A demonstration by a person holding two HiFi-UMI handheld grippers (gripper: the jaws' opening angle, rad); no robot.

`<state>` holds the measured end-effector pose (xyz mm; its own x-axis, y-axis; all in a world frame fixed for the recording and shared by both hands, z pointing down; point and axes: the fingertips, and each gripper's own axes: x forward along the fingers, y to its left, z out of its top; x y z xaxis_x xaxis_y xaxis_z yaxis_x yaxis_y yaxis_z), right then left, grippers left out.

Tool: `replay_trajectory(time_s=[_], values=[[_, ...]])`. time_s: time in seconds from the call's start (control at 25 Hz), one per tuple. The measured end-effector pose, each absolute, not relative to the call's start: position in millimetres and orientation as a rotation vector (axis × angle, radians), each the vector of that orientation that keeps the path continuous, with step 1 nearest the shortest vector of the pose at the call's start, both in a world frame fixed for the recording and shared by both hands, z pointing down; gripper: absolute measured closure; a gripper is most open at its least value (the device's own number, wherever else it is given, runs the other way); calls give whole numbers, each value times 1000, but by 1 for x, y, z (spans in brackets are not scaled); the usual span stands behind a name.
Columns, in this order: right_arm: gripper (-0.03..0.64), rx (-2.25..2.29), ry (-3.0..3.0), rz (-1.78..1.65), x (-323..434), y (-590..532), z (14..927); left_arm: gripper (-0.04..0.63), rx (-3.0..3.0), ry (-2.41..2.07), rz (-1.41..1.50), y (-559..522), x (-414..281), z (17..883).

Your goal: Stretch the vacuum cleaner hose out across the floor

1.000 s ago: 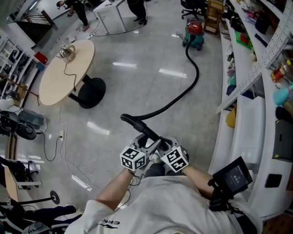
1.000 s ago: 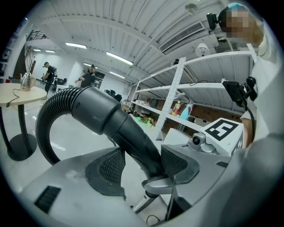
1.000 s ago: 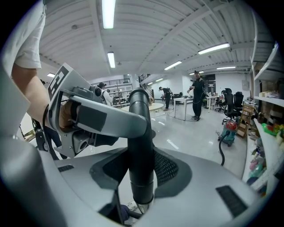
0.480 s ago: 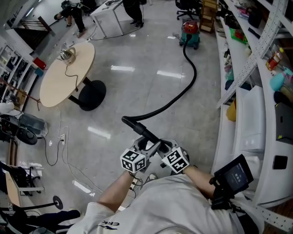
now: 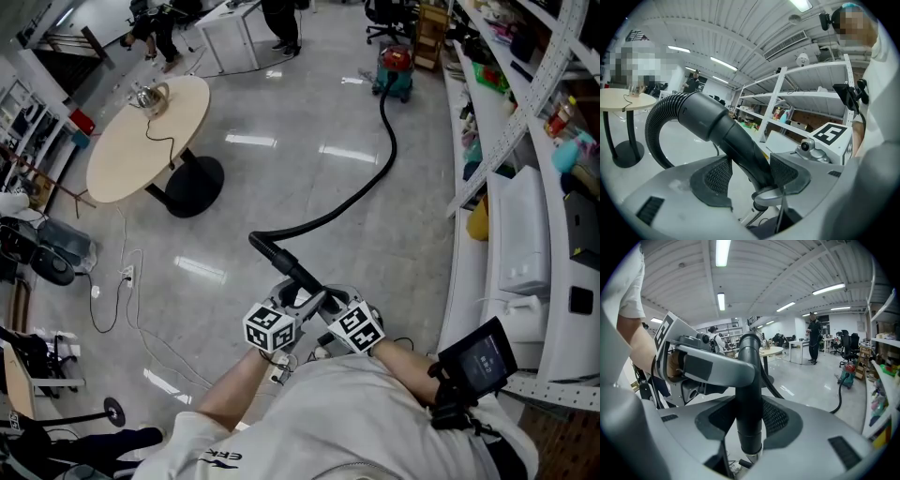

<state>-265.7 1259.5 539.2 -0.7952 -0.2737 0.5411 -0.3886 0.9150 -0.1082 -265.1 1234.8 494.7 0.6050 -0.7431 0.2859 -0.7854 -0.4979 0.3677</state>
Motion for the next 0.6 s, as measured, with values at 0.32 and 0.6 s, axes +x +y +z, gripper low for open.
replay_trajectory(time_s=[0.32,0.6], values=[[459,431,-2558,328,-304,1313,535,367,2374,-1219,109,1286,-302,492],[459,332,-2568,296,-332,1354,535,365,2330,-1278,94,1325,-332,494]])
